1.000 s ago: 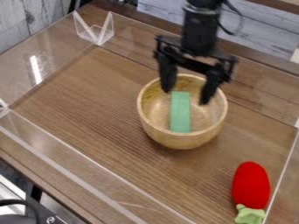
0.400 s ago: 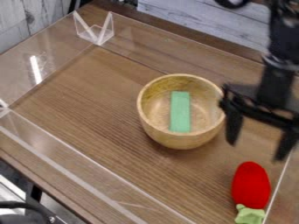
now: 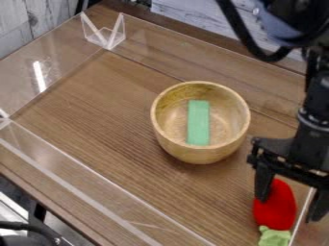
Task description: Move the red object to the left side of the table
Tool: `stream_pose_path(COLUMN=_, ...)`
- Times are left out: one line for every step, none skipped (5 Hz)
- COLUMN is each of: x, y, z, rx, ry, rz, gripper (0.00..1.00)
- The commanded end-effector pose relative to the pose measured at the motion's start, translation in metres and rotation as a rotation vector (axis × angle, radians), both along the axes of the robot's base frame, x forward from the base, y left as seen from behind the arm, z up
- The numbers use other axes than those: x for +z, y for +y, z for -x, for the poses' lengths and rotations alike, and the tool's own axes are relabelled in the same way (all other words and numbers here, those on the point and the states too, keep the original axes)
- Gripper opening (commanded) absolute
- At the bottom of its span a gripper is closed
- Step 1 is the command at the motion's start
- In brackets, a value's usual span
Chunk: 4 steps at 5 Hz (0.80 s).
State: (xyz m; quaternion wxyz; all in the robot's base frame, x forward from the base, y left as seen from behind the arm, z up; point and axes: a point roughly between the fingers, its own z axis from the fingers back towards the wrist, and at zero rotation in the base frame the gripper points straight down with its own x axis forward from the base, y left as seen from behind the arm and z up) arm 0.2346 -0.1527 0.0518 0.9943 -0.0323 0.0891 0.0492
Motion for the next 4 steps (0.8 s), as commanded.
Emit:
stream_pose_path(x=-0.001, y=-0.002, z=-0.003, rx=0.074, ry=-0.022, rz=0.011, gripper=1.0)
stream_pose_path(x=-0.008, y=-0.002, z=-0.002, rx=0.111, ry=-0.02, rz=0.005, gripper=1.0)
stream_pose_path(x=-0.012, y=-0.002, z=-0.002, rx=0.131, ry=-0.023, rz=0.003, gripper=1.0)
stream_pose_path(x=-0.013, y=-0.003, z=-0.002, rx=0.136, ry=-0.029, rz=0.002, gripper=1.0)
